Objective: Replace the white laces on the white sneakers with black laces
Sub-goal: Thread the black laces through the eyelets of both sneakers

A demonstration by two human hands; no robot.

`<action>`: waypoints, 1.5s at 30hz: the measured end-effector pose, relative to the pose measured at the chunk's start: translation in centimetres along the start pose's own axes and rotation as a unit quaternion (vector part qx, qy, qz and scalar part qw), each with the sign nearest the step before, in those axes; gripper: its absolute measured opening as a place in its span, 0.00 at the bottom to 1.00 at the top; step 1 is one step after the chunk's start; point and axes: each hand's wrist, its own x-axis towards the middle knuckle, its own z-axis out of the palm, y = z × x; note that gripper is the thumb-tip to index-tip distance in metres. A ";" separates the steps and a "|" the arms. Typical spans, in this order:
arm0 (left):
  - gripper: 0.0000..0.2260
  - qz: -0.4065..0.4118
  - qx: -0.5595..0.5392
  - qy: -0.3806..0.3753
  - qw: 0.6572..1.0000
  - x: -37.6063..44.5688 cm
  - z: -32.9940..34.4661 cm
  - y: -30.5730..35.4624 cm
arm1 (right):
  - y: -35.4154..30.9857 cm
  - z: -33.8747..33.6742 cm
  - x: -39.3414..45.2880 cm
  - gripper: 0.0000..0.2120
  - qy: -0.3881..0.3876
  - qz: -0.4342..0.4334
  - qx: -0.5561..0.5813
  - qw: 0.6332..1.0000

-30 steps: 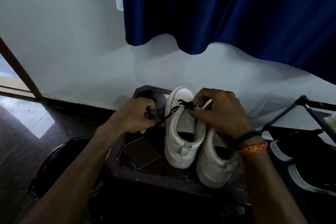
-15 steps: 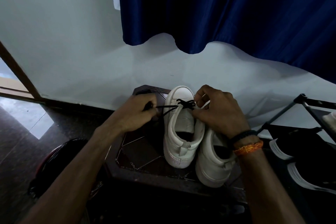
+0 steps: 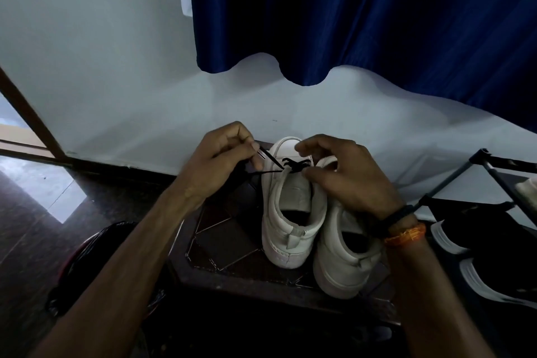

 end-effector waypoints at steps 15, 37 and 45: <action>0.05 0.015 -0.096 -0.029 0.995 0.1 1.2 0.9 | -0.2 -1.6 0.0 0.07 0.142 0.009 0.306 0.941; 0.13 0.067 0.079 0.039 0.994 0.9 2.6 0.4 | 1.5 -5.5 -1.1 0.09 0.075 0.033 0.365 0.927; 0.08 0.150 0.044 -0.072 0.985 1.2 5.9 2.2 | -0.8 -4.2 -1.5 0.07 -0.016 -0.102 0.280 0.955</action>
